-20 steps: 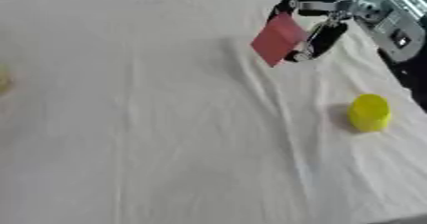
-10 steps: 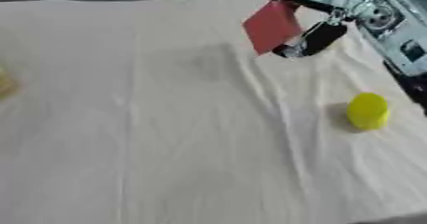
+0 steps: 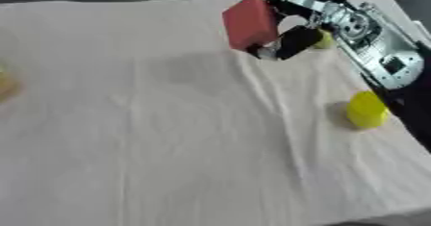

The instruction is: Pick up the objects with one hand, pass them to the other hand, and then place them into the box on the other side of the table.

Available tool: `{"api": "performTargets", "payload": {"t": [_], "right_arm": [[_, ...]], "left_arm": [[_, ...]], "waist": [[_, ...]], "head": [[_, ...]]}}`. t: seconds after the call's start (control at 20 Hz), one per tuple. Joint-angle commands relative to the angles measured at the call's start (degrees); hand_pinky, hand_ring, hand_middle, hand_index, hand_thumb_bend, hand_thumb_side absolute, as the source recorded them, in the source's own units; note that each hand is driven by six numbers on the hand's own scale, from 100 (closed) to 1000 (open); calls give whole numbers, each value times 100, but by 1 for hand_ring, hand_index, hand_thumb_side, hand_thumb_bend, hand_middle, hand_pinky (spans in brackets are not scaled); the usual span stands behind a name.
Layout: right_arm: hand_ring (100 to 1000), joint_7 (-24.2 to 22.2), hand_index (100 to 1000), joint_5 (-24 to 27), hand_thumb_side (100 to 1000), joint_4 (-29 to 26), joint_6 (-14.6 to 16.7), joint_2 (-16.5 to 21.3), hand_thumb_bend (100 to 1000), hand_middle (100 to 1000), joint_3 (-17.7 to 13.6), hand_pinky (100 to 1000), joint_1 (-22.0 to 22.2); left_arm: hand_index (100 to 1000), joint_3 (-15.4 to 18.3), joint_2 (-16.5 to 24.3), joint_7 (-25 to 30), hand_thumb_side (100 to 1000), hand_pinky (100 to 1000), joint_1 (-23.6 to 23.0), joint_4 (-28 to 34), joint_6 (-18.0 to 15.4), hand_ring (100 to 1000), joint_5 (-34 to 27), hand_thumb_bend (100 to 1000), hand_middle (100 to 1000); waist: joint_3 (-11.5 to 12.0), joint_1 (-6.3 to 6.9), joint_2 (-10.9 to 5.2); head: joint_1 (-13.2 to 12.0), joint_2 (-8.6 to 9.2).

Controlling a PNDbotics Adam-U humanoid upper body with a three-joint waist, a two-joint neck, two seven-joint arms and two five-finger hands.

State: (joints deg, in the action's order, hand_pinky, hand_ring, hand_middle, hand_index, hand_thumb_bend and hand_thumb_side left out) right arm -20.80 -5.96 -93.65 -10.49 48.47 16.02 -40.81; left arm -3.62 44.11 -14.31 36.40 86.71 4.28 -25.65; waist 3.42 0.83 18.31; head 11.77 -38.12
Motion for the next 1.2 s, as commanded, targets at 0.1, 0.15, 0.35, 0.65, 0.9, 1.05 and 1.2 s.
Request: {"api": "performTargets", "payload": {"t": [0.1,0.15,0.35,0.65,0.9,1.05,1.2], "right_arm": [[492,-2,545,272,259,-225,-270,-261,100,434,74,681,53],[490,26,545,366,264,-238,-363,-413,100,433,107,680,44],[483,246,546,644,279,-325,-590,-1027,100,430,213,678,59],[478,484,547,453,272,-418,-440,-1751,100,428,258,674,249],[477,482,546,136,257,-516,-323,-2122,100,428,349,674,299],[476,488,547,-61,251,-543,-233,-2288,100,428,405,674,340],[475,556,548,-234,247,-555,-114,-2469,100,429,463,675,393]], "left_arm": [[841,-86,305,157,658,766,145,212,20,783,167,592,753],[840,-100,326,192,658,766,144,235,28,783,219,591,751],[832,-172,415,346,643,763,160,335,54,773,457,594,735],[833,-425,681,830,618,768,167,694,131,776,997,628,735],[849,-939,936,1286,631,778,226,1266,385,790,1454,636,752],[854,-1183,985,1567,632,780,272,1506,557,794,1729,636,757],[854,-1323,1005,1877,627,780,299,1692,648,796,1908,635,758]], "waist": [[25,19,-255],[15,18,-268],[-27,36,-300],[-85,64,-326],[-110,77,-353],[-117,79,-357],[-123,87,-348]], "head": [[-33,-30],[-55,-44],[-143,-74],[-296,-118],[-378,-161],[-410,-156],[-423,-134]]}}
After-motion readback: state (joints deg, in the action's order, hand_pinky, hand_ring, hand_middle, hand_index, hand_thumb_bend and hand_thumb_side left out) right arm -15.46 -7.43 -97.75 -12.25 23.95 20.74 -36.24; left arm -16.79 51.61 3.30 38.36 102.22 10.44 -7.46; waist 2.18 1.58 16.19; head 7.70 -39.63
